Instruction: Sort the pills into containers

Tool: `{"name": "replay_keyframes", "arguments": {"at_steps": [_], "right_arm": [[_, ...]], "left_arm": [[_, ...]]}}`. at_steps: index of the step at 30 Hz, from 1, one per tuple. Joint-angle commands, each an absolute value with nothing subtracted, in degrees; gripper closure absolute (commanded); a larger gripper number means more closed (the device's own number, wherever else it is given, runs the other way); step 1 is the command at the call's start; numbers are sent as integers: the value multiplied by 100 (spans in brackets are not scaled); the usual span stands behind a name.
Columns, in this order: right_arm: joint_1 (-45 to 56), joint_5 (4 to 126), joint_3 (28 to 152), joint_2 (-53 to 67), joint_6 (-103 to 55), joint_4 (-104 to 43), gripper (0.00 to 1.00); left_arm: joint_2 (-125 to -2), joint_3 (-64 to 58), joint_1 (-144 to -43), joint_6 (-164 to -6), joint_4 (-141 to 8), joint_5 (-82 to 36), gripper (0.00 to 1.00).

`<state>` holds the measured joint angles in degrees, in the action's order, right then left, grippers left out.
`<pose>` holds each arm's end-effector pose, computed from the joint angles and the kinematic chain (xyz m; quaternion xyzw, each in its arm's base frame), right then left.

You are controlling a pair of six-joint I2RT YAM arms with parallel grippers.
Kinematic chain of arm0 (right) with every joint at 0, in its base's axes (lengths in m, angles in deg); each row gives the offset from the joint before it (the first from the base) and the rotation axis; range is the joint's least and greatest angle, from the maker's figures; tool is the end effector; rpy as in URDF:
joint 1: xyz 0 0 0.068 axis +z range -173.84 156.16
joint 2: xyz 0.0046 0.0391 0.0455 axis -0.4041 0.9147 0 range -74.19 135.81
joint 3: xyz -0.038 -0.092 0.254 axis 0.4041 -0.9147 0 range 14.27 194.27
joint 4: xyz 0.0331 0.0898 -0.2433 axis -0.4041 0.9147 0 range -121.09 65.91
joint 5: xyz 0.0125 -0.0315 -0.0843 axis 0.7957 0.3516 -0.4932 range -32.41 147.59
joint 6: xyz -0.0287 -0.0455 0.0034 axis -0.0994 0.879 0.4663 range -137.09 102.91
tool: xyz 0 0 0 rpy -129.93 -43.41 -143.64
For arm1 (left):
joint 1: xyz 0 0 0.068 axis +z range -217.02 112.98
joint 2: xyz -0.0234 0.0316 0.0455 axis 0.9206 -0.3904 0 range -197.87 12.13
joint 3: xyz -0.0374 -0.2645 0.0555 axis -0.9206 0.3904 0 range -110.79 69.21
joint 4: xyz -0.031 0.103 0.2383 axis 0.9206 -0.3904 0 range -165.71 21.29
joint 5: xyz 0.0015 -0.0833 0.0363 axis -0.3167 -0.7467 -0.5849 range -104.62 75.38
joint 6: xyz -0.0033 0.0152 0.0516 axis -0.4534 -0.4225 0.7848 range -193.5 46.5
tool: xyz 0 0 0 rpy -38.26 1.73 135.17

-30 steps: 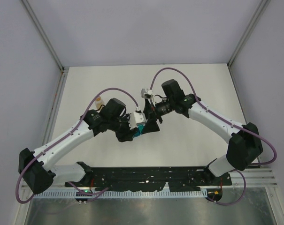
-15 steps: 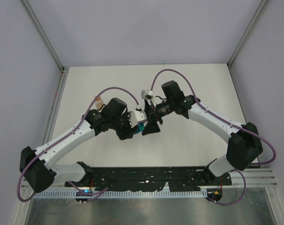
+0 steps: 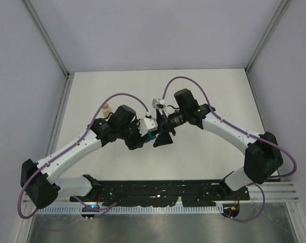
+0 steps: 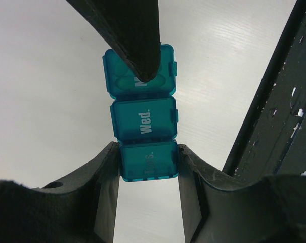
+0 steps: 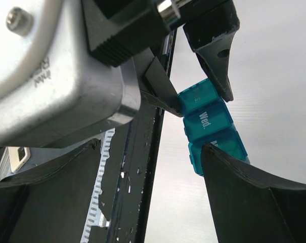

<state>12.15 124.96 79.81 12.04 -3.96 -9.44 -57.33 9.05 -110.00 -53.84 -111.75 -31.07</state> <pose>0.2379 0.2133 0.2874 -0.5202 0.5992 0.5639 0.2290 0.1722 -0.1744 0.2949 0.5264 0.7762 -0.1972 0.2855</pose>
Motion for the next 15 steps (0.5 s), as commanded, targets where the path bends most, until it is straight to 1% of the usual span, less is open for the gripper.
{"name": "replay_keyframes", "arguments": {"at_steps": [1, 5, 11, 15], "right_arm": [[1158, 12509, 7984, 1194, -391, -1070, 16], [983, 12465, 8028, 1098, -426, -1061, 16], [579, 12123, 7993, 834, -689, -1271, 12], [482, 11789, 7931, 763, -865, -1386, 9]], "left_arm": [[-5503, 857, -10938, -5451, -10896, -3114, 100], [-5529, 901, -10929, -5451, -10878, -3106, 100], [-5590, 936, -10929, -5443, -10861, -3097, 100], [-5599, 927, -10929, -5451, -10852, -3097, 100]]}}
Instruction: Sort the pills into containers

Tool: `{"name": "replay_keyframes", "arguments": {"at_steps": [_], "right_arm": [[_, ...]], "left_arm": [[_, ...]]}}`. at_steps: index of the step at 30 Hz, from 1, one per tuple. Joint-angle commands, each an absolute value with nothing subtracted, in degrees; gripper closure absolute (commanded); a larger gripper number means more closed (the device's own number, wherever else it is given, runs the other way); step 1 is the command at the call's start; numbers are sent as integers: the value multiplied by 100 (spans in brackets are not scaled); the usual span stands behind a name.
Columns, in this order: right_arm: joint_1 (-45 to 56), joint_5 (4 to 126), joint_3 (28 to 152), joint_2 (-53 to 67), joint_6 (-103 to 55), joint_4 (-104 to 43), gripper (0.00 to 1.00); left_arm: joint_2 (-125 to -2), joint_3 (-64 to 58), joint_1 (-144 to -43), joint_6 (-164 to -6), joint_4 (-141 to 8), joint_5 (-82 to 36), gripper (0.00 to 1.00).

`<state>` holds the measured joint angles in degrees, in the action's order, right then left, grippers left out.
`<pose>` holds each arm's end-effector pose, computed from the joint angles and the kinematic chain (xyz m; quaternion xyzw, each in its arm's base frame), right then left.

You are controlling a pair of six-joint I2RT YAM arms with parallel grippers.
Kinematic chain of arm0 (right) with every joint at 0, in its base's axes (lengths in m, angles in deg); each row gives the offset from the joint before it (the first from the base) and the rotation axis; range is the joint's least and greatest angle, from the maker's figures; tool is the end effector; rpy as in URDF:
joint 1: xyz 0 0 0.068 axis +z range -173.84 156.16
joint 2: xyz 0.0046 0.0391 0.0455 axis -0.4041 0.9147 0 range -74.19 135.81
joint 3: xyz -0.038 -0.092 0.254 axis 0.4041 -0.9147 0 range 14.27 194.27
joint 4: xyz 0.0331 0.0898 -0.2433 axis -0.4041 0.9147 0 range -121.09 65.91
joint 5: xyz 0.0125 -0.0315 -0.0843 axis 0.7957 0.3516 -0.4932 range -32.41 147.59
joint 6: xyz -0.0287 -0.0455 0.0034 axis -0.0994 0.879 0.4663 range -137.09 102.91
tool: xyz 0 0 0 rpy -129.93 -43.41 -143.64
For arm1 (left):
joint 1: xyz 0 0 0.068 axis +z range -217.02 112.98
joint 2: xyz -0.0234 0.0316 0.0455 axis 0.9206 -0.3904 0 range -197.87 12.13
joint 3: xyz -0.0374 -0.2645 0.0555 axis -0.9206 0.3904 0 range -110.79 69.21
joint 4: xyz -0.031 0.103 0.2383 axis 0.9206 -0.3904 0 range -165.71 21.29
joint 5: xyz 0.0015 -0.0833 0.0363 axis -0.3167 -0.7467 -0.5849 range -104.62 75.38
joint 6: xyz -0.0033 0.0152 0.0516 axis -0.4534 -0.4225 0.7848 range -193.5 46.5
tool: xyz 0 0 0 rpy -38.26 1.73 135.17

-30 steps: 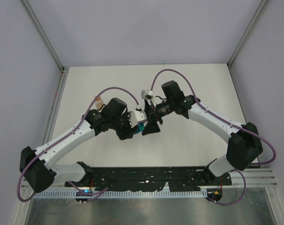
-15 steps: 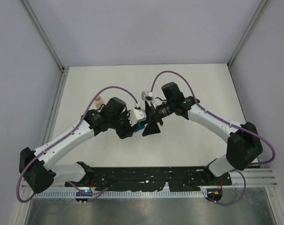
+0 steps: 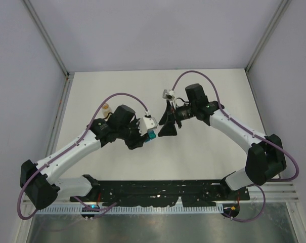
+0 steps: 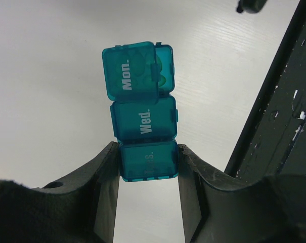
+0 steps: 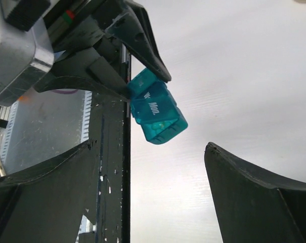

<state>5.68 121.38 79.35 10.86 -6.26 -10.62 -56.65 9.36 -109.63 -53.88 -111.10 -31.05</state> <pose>0.2594 0.1835 0.2910 -0.4737 0.6472 0.5311 0.2732 0.1722 -0.1722 0.2966 0.5231 0.7751 -0.1975 0.2944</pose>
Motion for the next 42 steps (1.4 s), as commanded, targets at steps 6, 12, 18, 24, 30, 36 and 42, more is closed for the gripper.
{"name": "replay_keyframes", "arguments": {"at_steps": [6, 12, 18, 24, 30, 36, 42], "right_arm": [[473, 11437, 8010, 1079, -1321, -1544, 7], [473, 11366, 8247, 1518, -2024, -1799, 6], [473, 11559, 8432, 1818, -2561, -2062, 6], [482, 11849, 8388, 1853, -2781, -2353, 6], [473, 11894, 8362, 1853, -2729, -2388, 7], [482, 11762, 8519, 1950, -2667, -2196, 7], [578, 11630, 8713, 2196, -2579, -1967, 7]], "left_arm": [[-5616, 918, -10929, -5451, -10843, -3027, 100], [-5660, 901, -10956, -5451, -10817, -2948, 100], [-5740, 883, -11052, -5434, -10791, -2851, 100], [-5792, 875, -11079, -5443, -10799, -2824, 100], [-5801, 883, -11079, -5451, -10791, -2816, 100], [-5766, 875, -11088, -5443, -10782, -2798, 100], [-5845, 831, -11131, -5443, -10791, -2780, 100]]}}
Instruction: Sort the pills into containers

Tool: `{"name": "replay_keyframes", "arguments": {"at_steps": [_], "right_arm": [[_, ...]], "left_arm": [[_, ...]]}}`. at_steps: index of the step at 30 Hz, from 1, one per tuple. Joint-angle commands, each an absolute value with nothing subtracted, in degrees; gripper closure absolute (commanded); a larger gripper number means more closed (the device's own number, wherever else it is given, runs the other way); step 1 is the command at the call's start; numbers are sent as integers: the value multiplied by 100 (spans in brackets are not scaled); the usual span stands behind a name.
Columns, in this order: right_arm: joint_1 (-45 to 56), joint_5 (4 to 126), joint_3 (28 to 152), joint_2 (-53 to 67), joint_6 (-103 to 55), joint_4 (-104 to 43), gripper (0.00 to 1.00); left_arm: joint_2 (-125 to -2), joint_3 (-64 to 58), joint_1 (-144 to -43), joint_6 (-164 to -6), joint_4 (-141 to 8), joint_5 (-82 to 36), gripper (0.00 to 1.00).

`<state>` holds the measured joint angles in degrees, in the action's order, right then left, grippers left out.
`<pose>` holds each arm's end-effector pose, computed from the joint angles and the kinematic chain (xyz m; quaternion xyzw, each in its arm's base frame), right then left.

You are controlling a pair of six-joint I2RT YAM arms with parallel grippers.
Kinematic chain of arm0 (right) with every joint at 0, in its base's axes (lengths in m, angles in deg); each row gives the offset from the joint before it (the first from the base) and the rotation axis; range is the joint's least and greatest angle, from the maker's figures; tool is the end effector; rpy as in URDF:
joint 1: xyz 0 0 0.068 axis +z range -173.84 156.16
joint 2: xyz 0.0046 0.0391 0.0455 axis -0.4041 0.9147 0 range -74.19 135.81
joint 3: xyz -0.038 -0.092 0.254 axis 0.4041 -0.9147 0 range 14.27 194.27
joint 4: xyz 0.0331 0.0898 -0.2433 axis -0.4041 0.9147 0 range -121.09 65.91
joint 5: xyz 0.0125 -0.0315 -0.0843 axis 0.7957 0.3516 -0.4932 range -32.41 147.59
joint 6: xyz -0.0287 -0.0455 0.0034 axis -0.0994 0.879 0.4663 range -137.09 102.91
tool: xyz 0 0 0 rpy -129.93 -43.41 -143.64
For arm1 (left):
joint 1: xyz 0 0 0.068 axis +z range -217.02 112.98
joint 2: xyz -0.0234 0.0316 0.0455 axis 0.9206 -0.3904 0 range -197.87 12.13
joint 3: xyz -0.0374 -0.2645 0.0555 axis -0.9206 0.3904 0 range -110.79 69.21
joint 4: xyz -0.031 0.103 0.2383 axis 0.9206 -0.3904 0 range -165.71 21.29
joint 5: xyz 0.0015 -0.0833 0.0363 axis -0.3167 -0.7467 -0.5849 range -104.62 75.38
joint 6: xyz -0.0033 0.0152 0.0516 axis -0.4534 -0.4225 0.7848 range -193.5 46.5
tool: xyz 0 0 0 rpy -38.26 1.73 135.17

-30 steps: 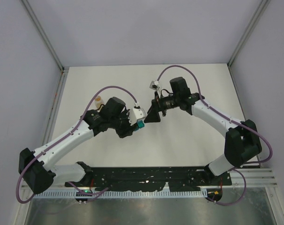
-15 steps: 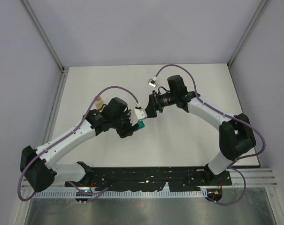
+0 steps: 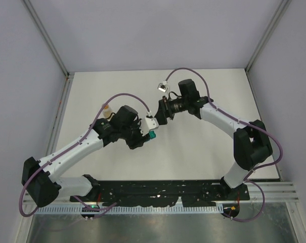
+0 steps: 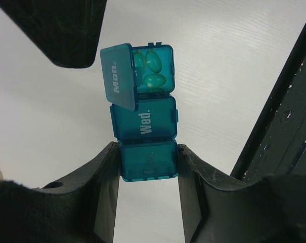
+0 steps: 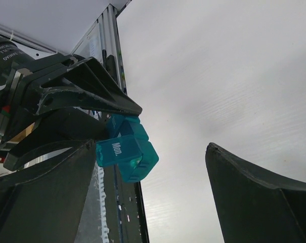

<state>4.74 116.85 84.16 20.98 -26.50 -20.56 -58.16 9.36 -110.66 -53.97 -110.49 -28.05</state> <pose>0.3065 0.2017 0.2721 -0.3509 0.7256 0.5450 0.2311 0.1746 -0.1781 0.2909 0.5244 0.7806 -0.1754 0.2914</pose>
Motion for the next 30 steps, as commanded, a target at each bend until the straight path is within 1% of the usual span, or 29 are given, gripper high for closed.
{"name": "replay_keyframes", "arguments": {"at_steps": [1, 18, 20, 25, 30], "right_arm": [[596, 11604, 8722, 2213, -2570, -1949, 7], [982, 11296, 8652, 2328, -1982, -1430, 7], [983, 11331, 8634, 2319, -1964, -1404, 8], [983, 11410, 8599, 2302, -1929, -1395, 13], [983, 11498, 8599, 2275, -1841, -1325, 13]], "left_arm": [[-5854, 831, -11140, -5451, -10791, -2763, 100], [-5819, 830, -11149, -5539, -10676, -2306, 100], [-5819, 839, -11149, -5539, -10650, -2280, 100], [-5810, 839, -11149, -5548, -10633, -2236, 100], [-5810, 857, -11149, -5548, -10632, -2209, 100]]}}
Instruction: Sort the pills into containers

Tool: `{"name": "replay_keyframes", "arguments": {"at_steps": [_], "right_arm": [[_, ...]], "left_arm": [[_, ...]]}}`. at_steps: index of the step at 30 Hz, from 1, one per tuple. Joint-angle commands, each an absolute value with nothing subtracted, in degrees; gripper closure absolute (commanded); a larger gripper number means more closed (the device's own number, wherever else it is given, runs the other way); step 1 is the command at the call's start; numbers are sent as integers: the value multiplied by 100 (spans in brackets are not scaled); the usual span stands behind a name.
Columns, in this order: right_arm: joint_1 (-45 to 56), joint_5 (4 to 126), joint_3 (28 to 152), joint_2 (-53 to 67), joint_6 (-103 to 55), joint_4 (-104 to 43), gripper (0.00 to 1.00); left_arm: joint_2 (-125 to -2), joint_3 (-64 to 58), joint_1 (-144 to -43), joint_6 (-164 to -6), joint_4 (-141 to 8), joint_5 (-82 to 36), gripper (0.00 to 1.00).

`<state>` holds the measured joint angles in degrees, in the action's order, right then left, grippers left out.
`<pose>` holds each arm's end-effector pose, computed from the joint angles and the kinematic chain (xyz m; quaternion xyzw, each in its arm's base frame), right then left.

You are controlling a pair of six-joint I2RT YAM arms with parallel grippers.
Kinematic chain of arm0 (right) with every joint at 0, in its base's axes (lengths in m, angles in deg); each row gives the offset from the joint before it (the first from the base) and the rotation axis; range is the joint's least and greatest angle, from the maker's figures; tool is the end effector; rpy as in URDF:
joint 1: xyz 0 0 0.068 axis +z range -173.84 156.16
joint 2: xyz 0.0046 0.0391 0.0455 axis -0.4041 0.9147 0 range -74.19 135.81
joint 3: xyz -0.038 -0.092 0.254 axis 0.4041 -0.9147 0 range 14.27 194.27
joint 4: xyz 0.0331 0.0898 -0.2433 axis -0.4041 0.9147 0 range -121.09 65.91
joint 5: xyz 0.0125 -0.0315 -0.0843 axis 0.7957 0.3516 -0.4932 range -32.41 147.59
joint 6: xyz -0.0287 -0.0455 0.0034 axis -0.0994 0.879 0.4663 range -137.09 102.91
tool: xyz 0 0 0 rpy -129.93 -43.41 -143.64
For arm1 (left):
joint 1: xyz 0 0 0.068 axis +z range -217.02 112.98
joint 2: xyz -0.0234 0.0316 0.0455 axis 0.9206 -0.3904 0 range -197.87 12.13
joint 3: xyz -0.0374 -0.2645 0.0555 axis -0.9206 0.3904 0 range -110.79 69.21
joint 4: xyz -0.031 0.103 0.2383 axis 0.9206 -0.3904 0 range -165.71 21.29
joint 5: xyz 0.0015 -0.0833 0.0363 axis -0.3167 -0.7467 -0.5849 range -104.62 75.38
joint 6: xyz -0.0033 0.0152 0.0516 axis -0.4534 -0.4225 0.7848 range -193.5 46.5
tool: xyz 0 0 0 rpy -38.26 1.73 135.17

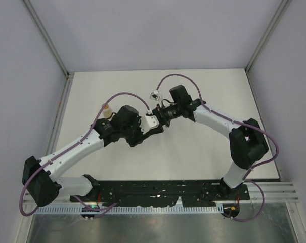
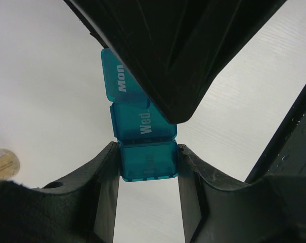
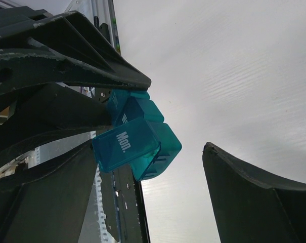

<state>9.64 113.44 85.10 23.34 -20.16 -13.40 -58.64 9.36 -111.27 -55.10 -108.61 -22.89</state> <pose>0.2903 0.2273 0.2530 -0.3888 0.7384 0.5173 0.1898 0.1782 -0.1809 0.2908 0.5091 0.7901 -0.1410 0.3108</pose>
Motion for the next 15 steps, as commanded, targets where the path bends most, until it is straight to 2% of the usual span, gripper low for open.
{"name": "replay_keyframes", "arguments": {"at_steps": [1, 4, 15], "right_arm": [[983, 11498, 8599, 2232, -1815, -1281, 13], [974, 11358, 8599, 2065, -1412, -887, 8], [719, 10663, 8817, 1220, -321, 440, 5]], "left_arm": [[-5819, 848, -11149, -5548, -10641, -2200, 100], [-5801, 866, -11149, -5548, -10632, -2209, 100], [-5713, 866, -11149, -5530, -10703, -2341, 100]]}}
